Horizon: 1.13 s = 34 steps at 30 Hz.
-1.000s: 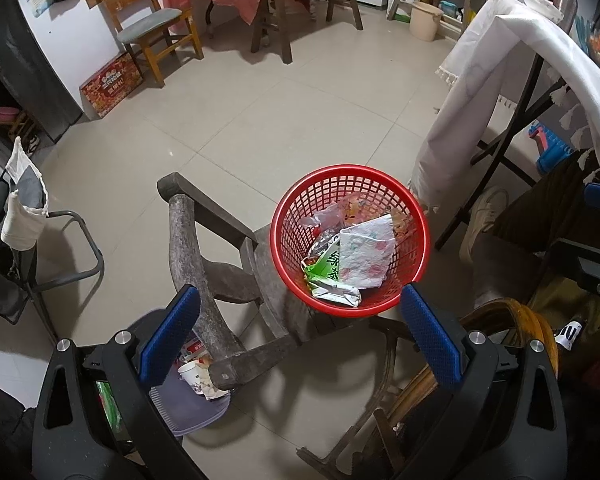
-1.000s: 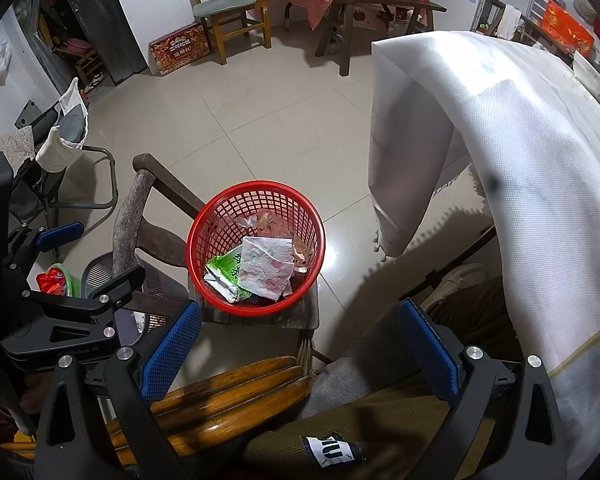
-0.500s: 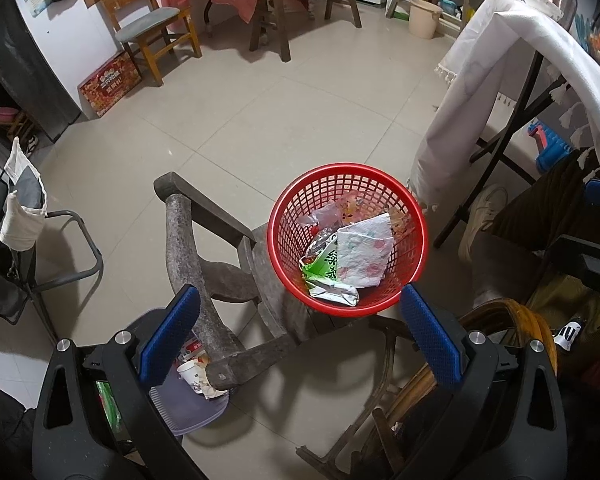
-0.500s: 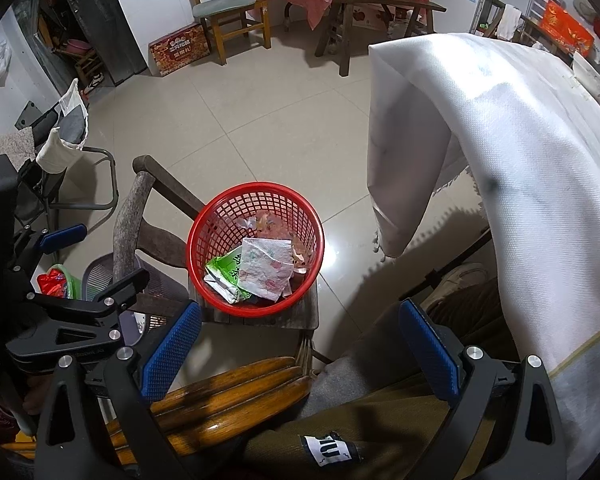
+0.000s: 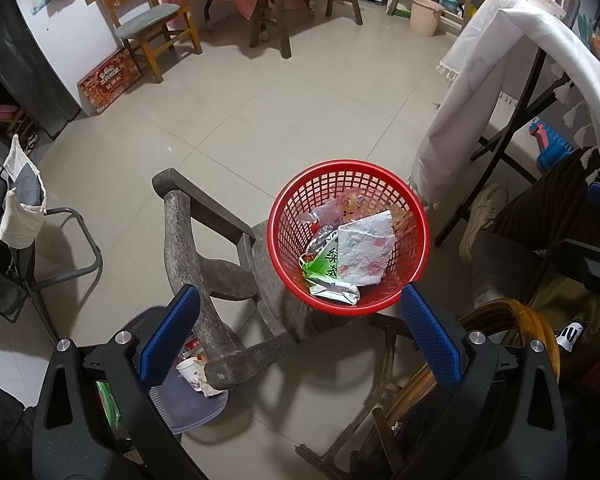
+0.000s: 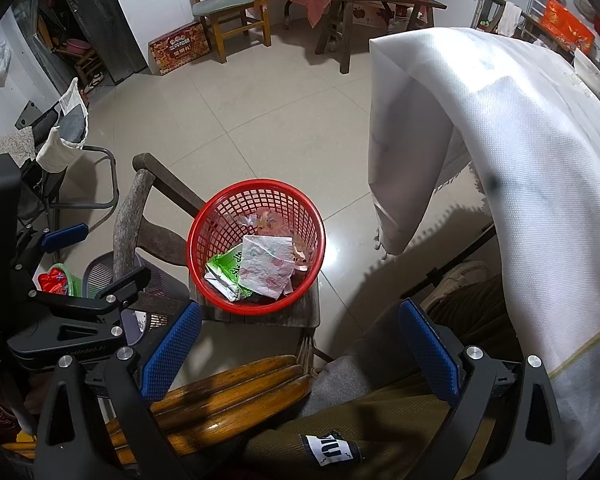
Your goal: Collect trash
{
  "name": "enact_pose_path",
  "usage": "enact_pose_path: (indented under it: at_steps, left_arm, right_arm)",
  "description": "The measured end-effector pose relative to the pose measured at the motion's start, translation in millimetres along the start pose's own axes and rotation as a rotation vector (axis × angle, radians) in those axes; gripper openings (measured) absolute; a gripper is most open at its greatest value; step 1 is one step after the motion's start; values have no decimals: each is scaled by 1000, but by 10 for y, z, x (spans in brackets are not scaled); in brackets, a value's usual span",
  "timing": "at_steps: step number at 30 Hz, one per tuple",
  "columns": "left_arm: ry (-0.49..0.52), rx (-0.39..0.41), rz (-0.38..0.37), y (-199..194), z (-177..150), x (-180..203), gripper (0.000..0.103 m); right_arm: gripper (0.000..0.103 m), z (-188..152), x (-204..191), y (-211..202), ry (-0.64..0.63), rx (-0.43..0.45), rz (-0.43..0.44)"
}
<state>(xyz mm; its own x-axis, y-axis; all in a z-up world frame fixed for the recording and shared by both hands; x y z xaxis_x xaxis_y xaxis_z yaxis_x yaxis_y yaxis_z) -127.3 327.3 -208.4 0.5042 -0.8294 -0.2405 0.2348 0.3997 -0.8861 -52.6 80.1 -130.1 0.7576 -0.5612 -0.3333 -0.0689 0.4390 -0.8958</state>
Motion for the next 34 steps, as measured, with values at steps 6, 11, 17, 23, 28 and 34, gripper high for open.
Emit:
enact_pose_path:
  at_steps: [6,11,17,23,28,34]
  left_arm:
    - [-2,-1,-1,3,0,1,96]
    - [0,0,0,-1,4,1,96]
    - [0,0,-1,1,2,1,96]
    - [1,0,0,3,6,4,96]
    - [-2,1,6,21,5,-17,96]
    - [-9,3,12,31,10,-48,96]
  right_arm:
    - [97,-13,-9,-4,1,-3,1]
    - [97,-7,1,-9,2,-3,2]
    - [97,1,15,-9,1,-4,2]
    - [97,-25,-6,-16,3,-4,3]
    - [97,-34,-4,-13,7,-6,5]
    - [97,-31,5,-14,5,-6,5]
Point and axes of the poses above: each gripper's, at about its wrist camera, not at the fingertips, and y roughly the way its jaws point, x to its right, z to its top, the point moved 1 cm from there along y, roughly the way its jaws point, and after that the axes turned 13 degrees about z, right-handed, at the moved point
